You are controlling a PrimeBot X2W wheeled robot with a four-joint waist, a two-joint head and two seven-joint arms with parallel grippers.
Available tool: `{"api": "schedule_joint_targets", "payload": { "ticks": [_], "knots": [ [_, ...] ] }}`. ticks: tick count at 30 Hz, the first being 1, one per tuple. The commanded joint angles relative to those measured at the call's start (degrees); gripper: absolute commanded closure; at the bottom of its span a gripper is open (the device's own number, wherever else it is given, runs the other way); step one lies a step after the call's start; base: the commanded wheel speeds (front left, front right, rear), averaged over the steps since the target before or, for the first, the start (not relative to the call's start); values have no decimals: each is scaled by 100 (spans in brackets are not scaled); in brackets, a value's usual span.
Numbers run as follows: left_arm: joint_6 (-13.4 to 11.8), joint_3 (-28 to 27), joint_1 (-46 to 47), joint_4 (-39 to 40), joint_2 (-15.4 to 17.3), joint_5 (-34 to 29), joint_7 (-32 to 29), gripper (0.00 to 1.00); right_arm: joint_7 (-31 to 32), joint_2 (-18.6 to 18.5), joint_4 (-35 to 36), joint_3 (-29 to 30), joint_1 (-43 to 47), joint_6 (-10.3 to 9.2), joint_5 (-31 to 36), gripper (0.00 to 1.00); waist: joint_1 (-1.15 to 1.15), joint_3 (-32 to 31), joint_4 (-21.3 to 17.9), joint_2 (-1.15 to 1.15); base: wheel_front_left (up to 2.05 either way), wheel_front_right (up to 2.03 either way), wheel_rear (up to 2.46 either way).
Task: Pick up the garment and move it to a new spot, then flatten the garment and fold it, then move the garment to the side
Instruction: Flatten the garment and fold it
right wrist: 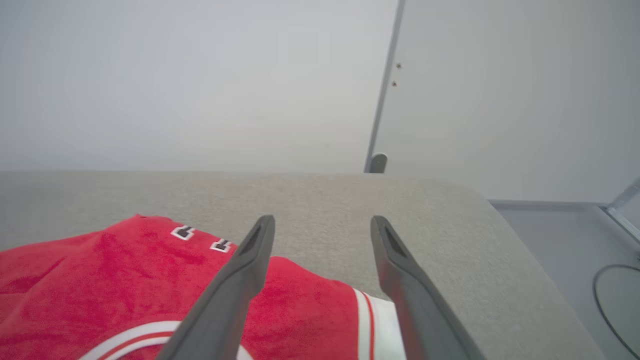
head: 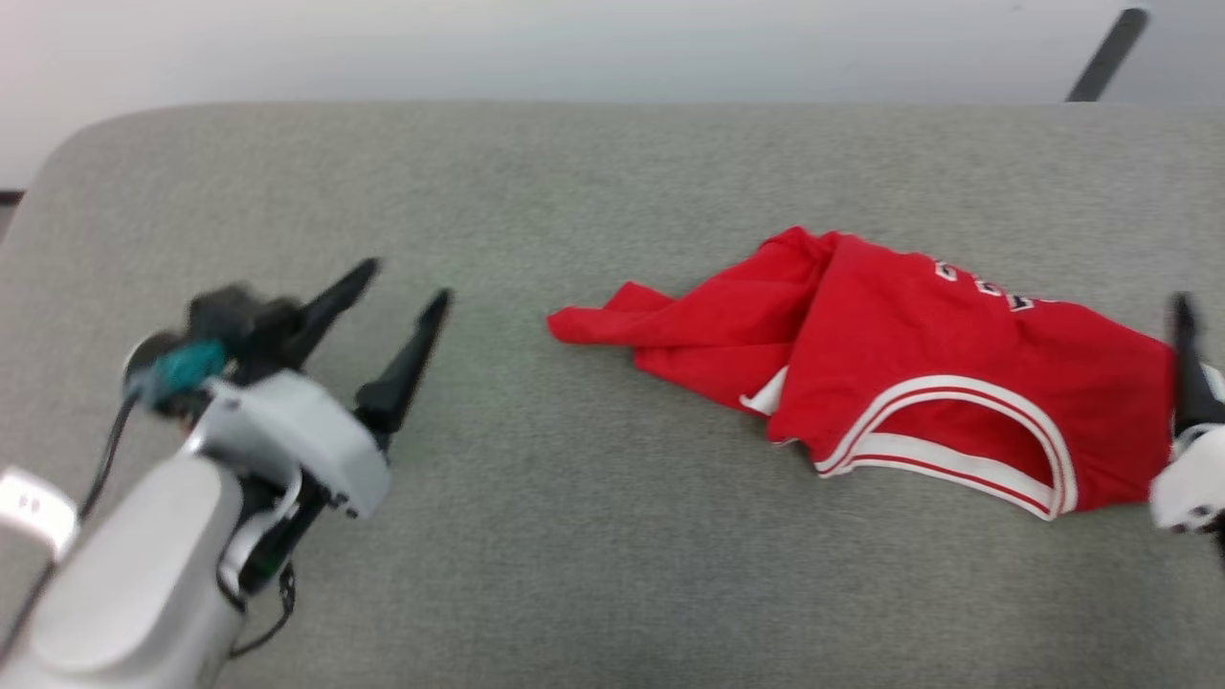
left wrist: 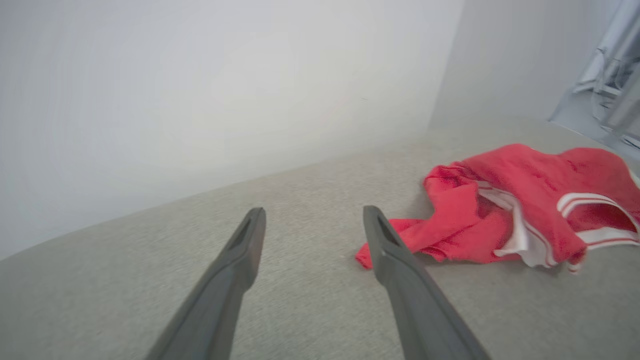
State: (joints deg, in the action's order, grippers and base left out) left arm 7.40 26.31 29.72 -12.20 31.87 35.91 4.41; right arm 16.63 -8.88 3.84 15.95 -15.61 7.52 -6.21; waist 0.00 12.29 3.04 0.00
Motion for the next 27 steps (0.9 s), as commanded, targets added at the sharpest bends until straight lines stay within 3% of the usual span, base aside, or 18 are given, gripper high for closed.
{"api": "schedule_joint_targets", "payload": {
  "ticks": [1, 5, 10, 13, 22, 27],
  "knots": [
    [13, 204, 216, 48, 103, 179, -225, 0, -89, 70, 123, -124, 148, -6, -48, 0, 0, -146, -194, 0, 0, 0, 0],
    [7, 820, 781, 103, 127, 1249, -1422, 0, -283, 342, 417, -318, 341, -6, -279, 0, 0, -190, -358, 0, 0, 0, 0],
    [7, 1248, 1308, -70, 59, 2824, -3377, 0, -403, 472, 637, -405, 512, -6, -450, 0, 0, -116, -553, 0, 0, 0, 0],
    [6, 1412, 1529, -268, -45, 3305, -4239, 0, -440, 510, 705, -418, 577, -6, -457, 0, 0, -43, -679, 0, 0, 0, 0],
    [-200, 1495, 1736, -855, -750, 4044, -4971, 0, -559, 573, 682, -562, 419, -6, -501, 0, 0, 285, -1144, 0, 0, 0, 0],
    [-246, 1471, 1840, -1112, -825, 4113, -5033, 0, -666, 588, 544, -654, 330, -6, -515, 0, 0, 401, -1366, 0, 0, 0, 0]
  ]
}}
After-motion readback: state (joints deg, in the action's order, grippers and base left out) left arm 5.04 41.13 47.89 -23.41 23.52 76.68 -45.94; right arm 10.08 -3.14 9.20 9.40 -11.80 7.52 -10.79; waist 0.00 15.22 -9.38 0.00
